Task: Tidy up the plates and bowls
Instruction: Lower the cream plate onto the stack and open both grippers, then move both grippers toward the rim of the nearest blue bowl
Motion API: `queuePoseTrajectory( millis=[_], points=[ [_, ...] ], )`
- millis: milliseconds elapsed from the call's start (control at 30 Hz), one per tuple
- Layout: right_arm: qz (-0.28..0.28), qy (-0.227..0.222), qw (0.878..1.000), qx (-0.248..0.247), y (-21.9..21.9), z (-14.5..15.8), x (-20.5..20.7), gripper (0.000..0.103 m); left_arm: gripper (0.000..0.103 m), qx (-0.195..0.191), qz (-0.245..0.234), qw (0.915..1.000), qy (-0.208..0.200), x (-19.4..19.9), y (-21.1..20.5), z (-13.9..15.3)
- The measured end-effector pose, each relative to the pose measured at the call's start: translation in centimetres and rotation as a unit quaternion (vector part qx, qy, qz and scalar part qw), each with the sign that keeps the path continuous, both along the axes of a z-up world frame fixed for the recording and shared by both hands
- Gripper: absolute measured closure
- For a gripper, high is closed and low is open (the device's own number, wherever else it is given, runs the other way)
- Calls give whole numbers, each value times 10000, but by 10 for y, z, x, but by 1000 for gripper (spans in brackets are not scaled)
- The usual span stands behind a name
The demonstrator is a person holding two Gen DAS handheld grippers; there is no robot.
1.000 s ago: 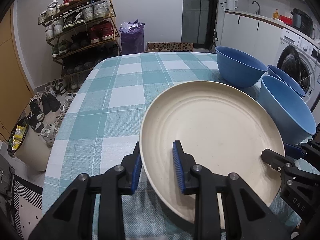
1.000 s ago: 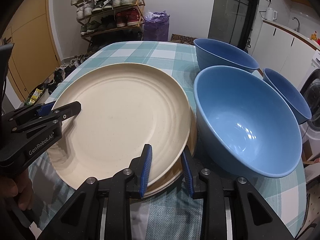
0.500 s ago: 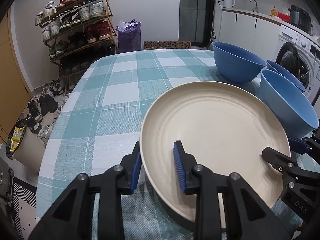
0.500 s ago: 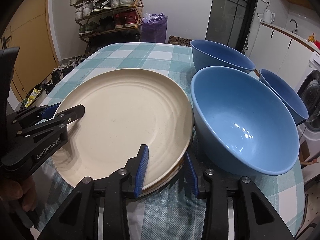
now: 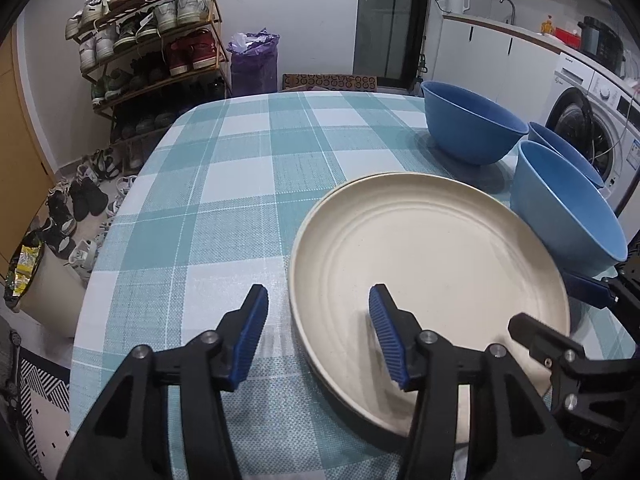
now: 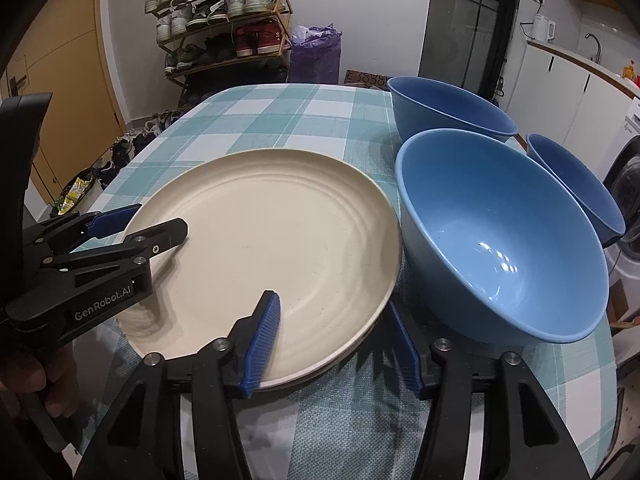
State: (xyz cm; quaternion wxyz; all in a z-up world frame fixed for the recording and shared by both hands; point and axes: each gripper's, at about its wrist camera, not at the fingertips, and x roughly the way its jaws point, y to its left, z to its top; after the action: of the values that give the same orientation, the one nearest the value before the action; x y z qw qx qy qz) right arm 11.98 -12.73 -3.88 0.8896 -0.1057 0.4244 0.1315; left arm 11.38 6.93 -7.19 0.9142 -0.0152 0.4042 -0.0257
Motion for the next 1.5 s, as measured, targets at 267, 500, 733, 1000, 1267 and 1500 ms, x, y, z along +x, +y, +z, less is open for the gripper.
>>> queuePoseTrajectory(
  millis=[267, 500, 733, 1000, 1267, 1500],
  points=[
    [216, -162, 9996, 81, 7, 9, -10, 21, 31, -126, 33, 9998, -122, -5, 8, 13],
    [298, -184, 9992, 204, 7, 15, -12, 3, 4, -224, 45, 9991, -368, -14, 13, 31],
    [440, -302, 9982, 281, 9, 26, -18, 1, 0, -416, 72, 9978, -511, -20, 18, 44],
    [419, -414, 9976, 375, 2, 39, -19, 1, 0, -592, 161, 9960, -647, -26, 21, 58],
    [383, -571, 9963, 515, -9, 58, -20, 1, 0, -501, 121, 9957, -768, -31, 13, 66],
    [333, -746, 9948, 608, -23, 74, -18, 1, 0, -378, 41, 9960, -813, -33, 1, 69]
  ],
)
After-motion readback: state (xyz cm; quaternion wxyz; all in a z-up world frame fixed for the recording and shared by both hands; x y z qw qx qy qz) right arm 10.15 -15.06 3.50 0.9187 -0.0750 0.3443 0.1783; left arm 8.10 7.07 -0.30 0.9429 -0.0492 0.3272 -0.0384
